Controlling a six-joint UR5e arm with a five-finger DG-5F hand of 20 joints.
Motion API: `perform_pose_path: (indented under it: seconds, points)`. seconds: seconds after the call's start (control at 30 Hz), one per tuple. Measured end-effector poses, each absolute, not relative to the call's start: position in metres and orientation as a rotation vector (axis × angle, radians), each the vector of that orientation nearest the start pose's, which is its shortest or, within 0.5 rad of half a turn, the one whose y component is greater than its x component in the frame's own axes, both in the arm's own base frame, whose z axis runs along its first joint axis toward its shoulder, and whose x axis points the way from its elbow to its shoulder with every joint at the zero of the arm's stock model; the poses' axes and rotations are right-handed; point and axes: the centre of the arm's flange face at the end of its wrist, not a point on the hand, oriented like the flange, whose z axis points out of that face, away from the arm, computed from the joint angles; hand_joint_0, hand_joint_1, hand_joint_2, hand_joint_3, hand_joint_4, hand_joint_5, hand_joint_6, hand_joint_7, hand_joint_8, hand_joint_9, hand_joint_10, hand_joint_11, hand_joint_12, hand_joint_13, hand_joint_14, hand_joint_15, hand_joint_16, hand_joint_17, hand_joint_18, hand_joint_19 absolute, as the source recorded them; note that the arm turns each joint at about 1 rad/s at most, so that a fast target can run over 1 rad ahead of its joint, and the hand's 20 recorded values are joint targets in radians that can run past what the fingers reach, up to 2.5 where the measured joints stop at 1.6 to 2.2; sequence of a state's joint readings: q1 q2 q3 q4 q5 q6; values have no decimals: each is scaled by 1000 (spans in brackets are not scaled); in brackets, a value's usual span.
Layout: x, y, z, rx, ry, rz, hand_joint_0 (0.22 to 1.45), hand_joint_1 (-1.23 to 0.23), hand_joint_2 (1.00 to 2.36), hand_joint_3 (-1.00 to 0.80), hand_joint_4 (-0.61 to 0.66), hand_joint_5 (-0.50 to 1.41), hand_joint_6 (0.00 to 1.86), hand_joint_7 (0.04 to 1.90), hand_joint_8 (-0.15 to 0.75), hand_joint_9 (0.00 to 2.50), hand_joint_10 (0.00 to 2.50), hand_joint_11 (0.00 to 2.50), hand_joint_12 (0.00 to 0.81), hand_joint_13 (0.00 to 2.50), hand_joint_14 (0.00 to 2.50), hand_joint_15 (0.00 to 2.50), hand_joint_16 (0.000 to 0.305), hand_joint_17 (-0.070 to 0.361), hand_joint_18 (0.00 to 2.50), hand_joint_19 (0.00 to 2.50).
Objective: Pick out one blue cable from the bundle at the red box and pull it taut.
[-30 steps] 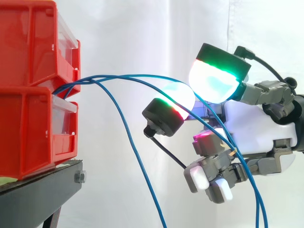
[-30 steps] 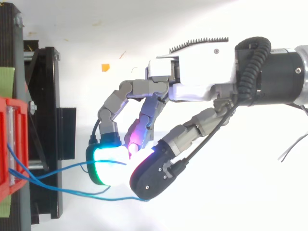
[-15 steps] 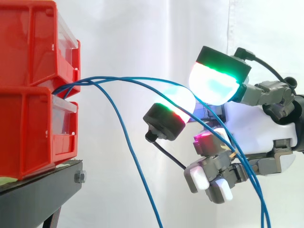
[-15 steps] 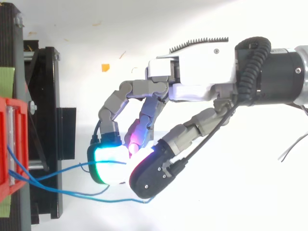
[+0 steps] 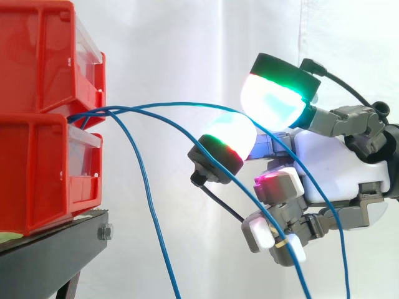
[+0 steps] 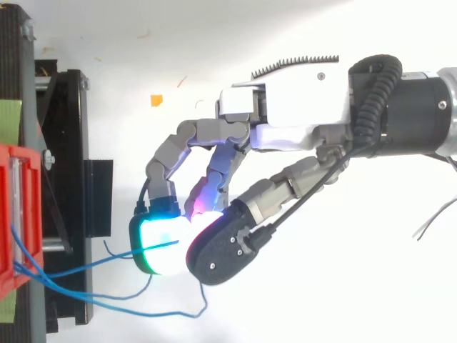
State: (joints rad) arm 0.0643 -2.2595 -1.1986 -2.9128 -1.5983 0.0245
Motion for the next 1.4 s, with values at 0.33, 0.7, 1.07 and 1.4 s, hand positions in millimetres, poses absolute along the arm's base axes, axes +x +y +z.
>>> perform_pose_path:
  seconds: [0.33,0.7,1.07,1.4]
  points:
    - [740,-83,260,1249,1332,1249,596,-540,1014,-302,-26,-71,908,867,273,1223,25,748,339,912,20,484,49,109,750,862]
    - [740,-83,260,1248,1332,1249,595,-663,1015,-188,-37,-62,911,898,289,1241,27,739,367,942,18,468,57,127,820,824]
    - [740,-83,260,1248,1332,1248,598,-724,1014,-191,-15,-73,923,868,285,1200,25,743,365,920,20,476,56,126,800,825]
    - [740,-83,260,1224,1346,1228,611,-781,1015,-260,-14,-81,931,866,261,1174,29,762,341,890,21,487,50,113,745,843]
